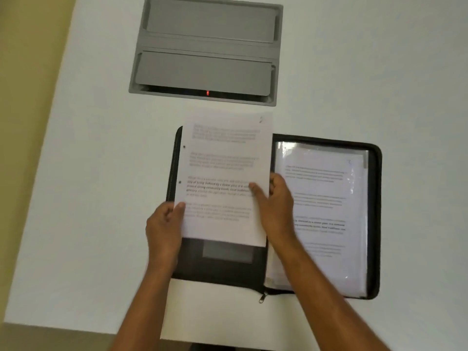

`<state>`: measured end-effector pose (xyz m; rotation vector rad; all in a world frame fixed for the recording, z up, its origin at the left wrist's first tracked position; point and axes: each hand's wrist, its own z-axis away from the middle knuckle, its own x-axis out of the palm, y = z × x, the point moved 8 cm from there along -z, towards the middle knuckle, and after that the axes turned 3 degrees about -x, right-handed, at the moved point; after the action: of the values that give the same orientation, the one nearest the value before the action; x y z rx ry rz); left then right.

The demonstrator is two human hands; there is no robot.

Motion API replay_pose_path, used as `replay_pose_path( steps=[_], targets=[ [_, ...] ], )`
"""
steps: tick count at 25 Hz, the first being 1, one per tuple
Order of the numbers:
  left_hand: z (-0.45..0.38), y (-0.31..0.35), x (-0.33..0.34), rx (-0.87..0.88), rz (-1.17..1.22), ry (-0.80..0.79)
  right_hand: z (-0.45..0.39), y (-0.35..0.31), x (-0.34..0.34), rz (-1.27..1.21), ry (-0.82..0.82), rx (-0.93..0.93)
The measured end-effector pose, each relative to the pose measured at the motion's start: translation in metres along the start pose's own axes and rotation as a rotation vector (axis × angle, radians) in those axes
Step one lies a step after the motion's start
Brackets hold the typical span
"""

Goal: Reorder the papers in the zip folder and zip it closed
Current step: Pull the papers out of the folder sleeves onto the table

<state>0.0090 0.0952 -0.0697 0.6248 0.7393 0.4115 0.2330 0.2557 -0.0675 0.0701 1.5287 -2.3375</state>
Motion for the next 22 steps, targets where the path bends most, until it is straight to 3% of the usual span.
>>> replay_pose_path(
  steps=[5,9,13,16,19,22],
  targets=[
    [0.003,-0.049,-0.032,-0.003,-0.177,0.045,0.044,0.037,0.022,0.134,0.022,0.026],
    [0.003,-0.051,-0.035,0.047,-0.222,0.050,0.050,0.033,0.011,0.285,0.040,-0.082],
    [0.001,-0.053,-0.035,0.056,-0.203,0.049,0.068,0.042,-0.056,0.493,0.324,-0.183],
    [0.001,-0.052,-0.037,0.065,-0.190,0.055,0.100,0.090,-0.119,0.651,0.502,0.051],
    [0.001,-0.053,-0.038,0.051,-0.141,0.048,0.122,0.134,-0.146,0.738,0.489,0.307],
    [0.000,-0.061,-0.036,0.009,-0.014,-0.004,0.126,0.141,-0.141,0.882,0.475,0.271]
  ],
)
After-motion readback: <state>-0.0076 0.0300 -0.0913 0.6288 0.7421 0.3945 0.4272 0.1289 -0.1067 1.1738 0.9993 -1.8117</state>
